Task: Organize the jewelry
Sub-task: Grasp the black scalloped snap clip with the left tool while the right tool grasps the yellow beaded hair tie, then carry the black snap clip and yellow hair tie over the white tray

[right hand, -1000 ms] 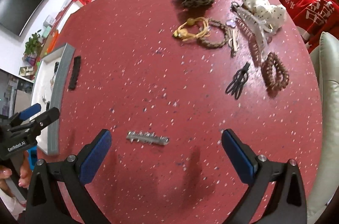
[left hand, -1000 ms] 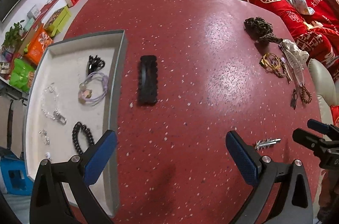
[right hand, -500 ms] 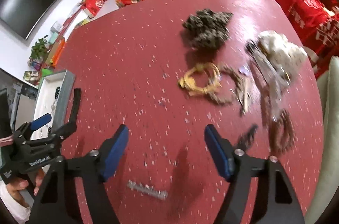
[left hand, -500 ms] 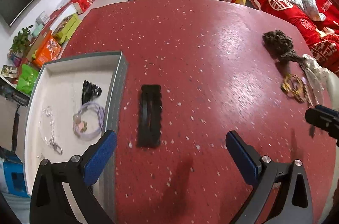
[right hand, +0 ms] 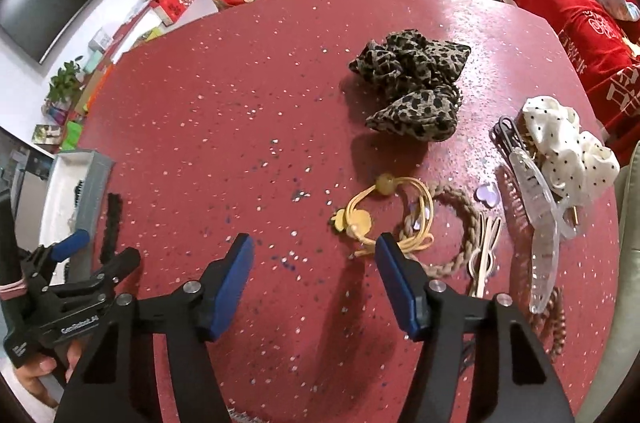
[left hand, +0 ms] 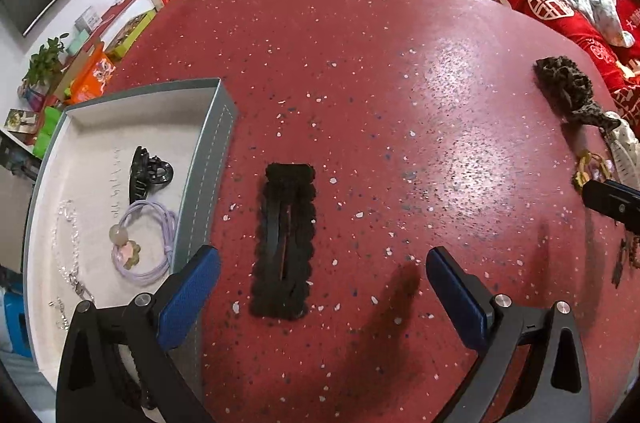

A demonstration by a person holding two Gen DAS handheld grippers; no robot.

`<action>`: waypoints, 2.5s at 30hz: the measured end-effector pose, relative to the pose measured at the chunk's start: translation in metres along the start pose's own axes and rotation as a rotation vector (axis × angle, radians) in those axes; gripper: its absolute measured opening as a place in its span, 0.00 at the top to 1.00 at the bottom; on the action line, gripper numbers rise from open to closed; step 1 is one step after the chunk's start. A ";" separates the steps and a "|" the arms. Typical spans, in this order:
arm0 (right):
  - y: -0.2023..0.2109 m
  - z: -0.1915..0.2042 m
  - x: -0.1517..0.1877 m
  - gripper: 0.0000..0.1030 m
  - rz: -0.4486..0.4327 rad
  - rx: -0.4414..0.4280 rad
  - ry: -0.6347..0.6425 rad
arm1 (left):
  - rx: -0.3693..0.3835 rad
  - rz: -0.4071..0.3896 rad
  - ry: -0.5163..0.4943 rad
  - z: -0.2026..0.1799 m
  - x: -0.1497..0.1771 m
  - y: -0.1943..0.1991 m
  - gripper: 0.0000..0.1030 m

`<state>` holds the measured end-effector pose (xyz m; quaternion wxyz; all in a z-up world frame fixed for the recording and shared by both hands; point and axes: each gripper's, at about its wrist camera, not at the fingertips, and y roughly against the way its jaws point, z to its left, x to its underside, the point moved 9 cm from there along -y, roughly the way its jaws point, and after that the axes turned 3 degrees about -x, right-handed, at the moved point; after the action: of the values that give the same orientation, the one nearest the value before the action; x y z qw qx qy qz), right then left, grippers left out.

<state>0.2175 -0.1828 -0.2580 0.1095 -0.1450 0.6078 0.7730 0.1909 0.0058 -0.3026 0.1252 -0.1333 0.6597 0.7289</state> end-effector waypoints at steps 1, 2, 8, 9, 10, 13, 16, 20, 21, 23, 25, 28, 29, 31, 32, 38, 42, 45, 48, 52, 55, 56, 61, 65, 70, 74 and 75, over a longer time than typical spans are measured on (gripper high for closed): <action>-0.002 0.000 -0.001 0.35 0.003 0.003 0.002 | 0.000 0.005 0.003 0.000 0.000 -0.002 0.00; -0.005 -0.001 -0.001 0.35 0.006 0.008 0.006 | 0.000 0.009 0.006 0.000 0.000 -0.004 0.00; -0.015 0.001 -0.001 0.35 0.018 0.033 0.044 | 0.025 0.020 0.033 0.002 -0.003 -0.010 0.00; -0.017 0.002 0.000 0.35 0.024 0.034 0.048 | 0.032 0.022 0.037 0.002 -0.004 -0.011 0.00; -0.019 0.003 0.001 0.35 0.029 0.040 0.052 | 0.037 0.023 0.044 0.003 -0.005 -0.012 0.00; -0.019 0.007 0.004 0.38 0.025 0.077 0.082 | 0.039 0.025 0.043 0.004 -0.007 -0.013 0.00; -0.018 0.011 0.008 0.47 0.027 0.089 0.103 | 0.059 0.024 0.030 0.002 -0.005 -0.012 0.00; -0.015 0.016 0.017 0.57 0.032 0.083 0.123 | 0.084 0.015 0.018 -0.008 0.002 -0.006 0.06; -0.015 0.019 0.020 0.58 0.033 0.083 0.126 | 0.086 0.013 0.006 -0.011 0.003 -0.005 0.07; -0.014 0.022 0.024 0.61 0.037 0.084 0.133 | 0.086 0.007 -0.013 -0.016 0.004 -0.002 0.16; -0.014 0.022 0.026 0.66 0.039 0.101 0.141 | 0.081 -0.002 -0.038 -0.020 0.005 0.001 0.26; -0.014 0.022 0.027 0.72 0.041 0.106 0.132 | 0.087 -0.014 -0.059 -0.024 0.002 0.006 0.54; -0.014 0.021 0.027 0.72 0.042 0.105 0.125 | 0.087 -0.014 -0.063 -0.025 0.002 0.008 0.63; -0.013 0.021 0.028 0.72 0.043 0.106 0.115 | 0.105 -0.011 -0.059 -0.027 0.002 0.009 0.63; -0.012 0.021 0.029 0.73 0.039 0.106 0.111 | 0.110 -0.011 -0.057 -0.027 0.002 0.010 0.63; -0.002 0.020 0.026 0.85 0.021 0.066 0.073 | 0.144 -0.022 -0.040 -0.025 0.004 0.021 0.64; 0.005 0.021 0.031 0.85 0.018 0.027 0.043 | 0.155 -0.036 -0.042 -0.024 0.005 0.031 0.64; 0.012 0.021 0.035 0.85 0.017 0.003 0.023 | 0.163 -0.042 -0.042 -0.021 0.006 0.037 0.64; 0.018 0.021 0.041 0.85 0.017 -0.018 0.002 | 0.168 -0.045 -0.050 -0.020 0.010 0.042 0.64; 0.025 0.018 0.052 0.85 0.024 -0.043 -0.038 | 0.175 -0.042 -0.059 -0.022 0.016 0.048 0.64; 0.028 0.016 0.062 0.85 0.031 -0.051 -0.058 | 0.184 -0.039 -0.063 -0.022 0.023 0.054 0.64; 0.030 0.016 0.065 0.85 0.034 -0.054 -0.063 | 0.186 -0.040 -0.065 -0.021 0.025 0.057 0.64; 0.038 0.021 0.076 0.85 0.039 -0.062 -0.077 | 0.192 -0.040 -0.075 -0.019 0.036 0.069 0.64; 0.046 0.025 0.084 0.85 0.045 -0.071 -0.097 | 0.198 -0.036 -0.083 -0.019 0.045 0.081 0.64; 0.058 0.030 0.095 0.85 0.054 -0.076 -0.116 | 0.210 -0.036 -0.103 -0.022 0.055 0.099 0.64; 0.068 0.034 0.101 0.85 0.061 -0.074 -0.125 | 0.220 -0.038 -0.120 -0.023 0.063 0.115 0.64; 0.071 0.034 0.101 0.85 0.062 -0.073 -0.127 | 0.220 -0.039 -0.124 -0.022 0.065 0.118 0.64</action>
<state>0.0956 -0.1677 -0.2225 0.1184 -0.0808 0.5754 0.8052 0.0883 -0.0276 -0.2184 0.1938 -0.0863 0.7240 0.6564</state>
